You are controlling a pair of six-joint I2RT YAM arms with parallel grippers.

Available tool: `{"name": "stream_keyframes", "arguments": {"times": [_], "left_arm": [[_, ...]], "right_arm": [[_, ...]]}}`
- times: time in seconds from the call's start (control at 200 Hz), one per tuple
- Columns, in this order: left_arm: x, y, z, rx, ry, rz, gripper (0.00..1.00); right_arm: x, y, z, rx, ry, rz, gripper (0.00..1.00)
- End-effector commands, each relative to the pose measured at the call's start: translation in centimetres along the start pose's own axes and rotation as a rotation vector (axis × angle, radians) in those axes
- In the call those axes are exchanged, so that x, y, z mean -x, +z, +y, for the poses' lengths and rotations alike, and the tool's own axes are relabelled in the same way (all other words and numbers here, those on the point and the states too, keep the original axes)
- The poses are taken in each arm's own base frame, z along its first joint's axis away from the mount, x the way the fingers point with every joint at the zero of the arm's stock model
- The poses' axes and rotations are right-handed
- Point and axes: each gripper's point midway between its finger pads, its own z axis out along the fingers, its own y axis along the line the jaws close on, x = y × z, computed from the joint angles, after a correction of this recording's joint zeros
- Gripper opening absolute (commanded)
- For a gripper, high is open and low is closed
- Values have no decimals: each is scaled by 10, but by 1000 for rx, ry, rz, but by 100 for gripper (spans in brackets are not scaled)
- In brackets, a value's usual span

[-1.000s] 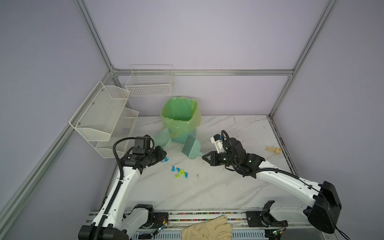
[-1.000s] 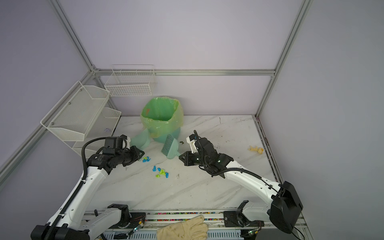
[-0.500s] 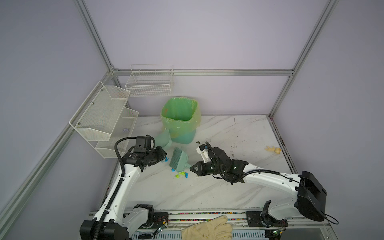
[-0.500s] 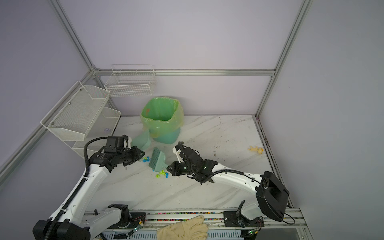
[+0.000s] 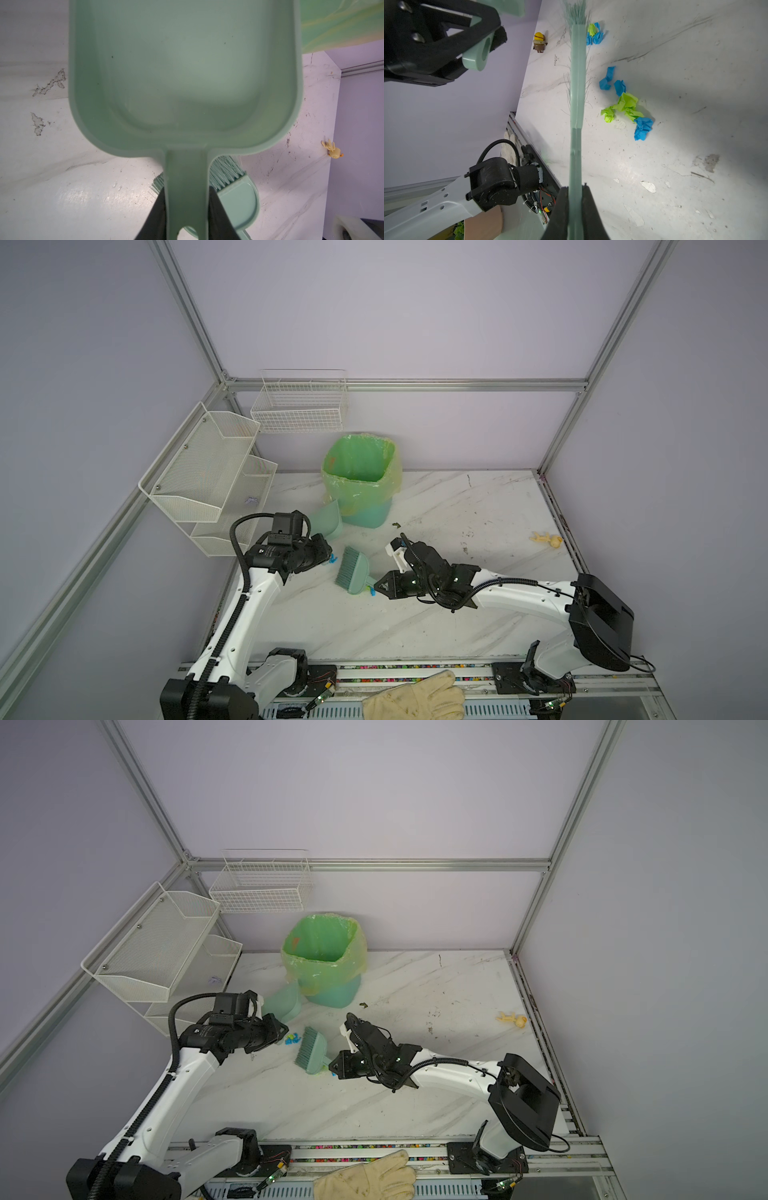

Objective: Sweep away the paper scraps from the table
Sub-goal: 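Lower the emptied dustpan toward the scraps while the right gripper brings the brush over, then set the dustpan beside the scraps while the right gripper positions the brush behind them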

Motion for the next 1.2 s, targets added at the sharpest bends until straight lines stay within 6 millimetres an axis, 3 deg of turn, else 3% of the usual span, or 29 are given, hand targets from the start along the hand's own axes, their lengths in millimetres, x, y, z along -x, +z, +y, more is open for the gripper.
{"name": "stream_keyframes", "arguments": {"times": [0.0, 0.17, 0.485, 0.675, 0.885, 1.195], "left_arm": [[8, -7, -3, -11, 42, -33, 0], [5, -8, -4, -15, 51, -22, 0], [1, -7, -5, -30, 47, -8, 0], [-5, -9, -9, -60, 43, 6, 0], [-19, -9, -13, -107, 32, 32, 0], [-60, 13, -39, -147, 86, 102, 0]], "right_arm": [[-1, 8, 8, 36, 24, 7, 0], [-6, 16, 7, 19, 36, 42, 0], [-26, 37, -30, -134, 134, 146, 0], [-33, 37, -49, -190, 213, 185, 0], [-22, 7, -78, -220, 290, 177, 0], [-1, -69, -126, -393, 300, 105, 0]]}}
